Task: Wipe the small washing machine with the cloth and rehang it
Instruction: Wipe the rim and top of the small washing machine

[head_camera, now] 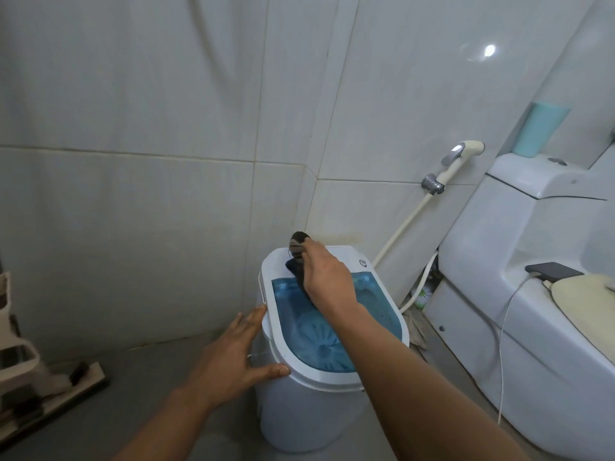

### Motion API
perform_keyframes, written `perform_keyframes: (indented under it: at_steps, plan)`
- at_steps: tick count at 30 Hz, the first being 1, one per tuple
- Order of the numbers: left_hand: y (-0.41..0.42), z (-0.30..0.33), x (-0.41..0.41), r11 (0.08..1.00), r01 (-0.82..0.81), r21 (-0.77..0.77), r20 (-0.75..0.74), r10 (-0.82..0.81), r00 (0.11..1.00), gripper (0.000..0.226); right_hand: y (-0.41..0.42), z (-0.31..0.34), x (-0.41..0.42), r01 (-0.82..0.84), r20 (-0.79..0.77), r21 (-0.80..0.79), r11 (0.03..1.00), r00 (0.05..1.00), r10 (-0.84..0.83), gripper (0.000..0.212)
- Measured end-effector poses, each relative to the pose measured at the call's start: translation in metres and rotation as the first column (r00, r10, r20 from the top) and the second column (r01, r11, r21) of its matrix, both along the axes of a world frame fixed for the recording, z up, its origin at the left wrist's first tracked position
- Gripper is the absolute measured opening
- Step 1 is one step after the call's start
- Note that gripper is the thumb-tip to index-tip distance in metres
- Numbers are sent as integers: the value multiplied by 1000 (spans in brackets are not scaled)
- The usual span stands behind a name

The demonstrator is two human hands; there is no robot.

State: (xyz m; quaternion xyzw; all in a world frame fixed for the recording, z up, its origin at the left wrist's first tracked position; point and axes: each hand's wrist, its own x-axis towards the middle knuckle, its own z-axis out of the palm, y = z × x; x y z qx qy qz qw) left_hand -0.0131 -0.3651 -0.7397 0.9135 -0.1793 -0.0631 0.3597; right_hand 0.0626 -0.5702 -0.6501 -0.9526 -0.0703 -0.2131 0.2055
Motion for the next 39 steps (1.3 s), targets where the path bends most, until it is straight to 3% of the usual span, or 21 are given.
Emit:
perform_keyframes:
  at_steps: [4,8,13,16,19,24,28,36,39]
  plan:
    - [0,2,-1,1000,-4,26,-7,4,1000,132,31,-10,17,-104,-106,-168,980,991,87,23]
    - [-1,5,-1,999,-6,41,-12,7,1000,131,42,-5,27,-163,-167,-229,960,978,127,26]
    - [-1,8,-2,999,-10,42,-19,11,1000,129,33,-5,5,-309,-218,-176,935,938,269,31]
    - [-1,9,-2,999,-26,47,-10,27,1000,141,23,-17,-12,-332,-243,-131,934,924,295,35]
    - [-1,9,-3,999,-22,41,5,22,1000,138,16,-21,-33,-342,-222,-134,930,925,308,35]
    - [0,11,-4,997,-3,81,17,1,1000,131,-9,-22,-45,-109,-223,-161,981,972,71,36]
    - [1,11,-3,994,1,112,28,-5,1000,129,-43,-14,-38,61,-269,-167,984,958,-104,36]
    - [1,1,2,998,19,67,43,-22,999,127,-110,-17,-42,412,-247,22,911,885,-394,30]
    - [2,0,1,999,20,47,43,-22,999,126,-115,-26,-53,470,-199,86,879,872,-447,30]
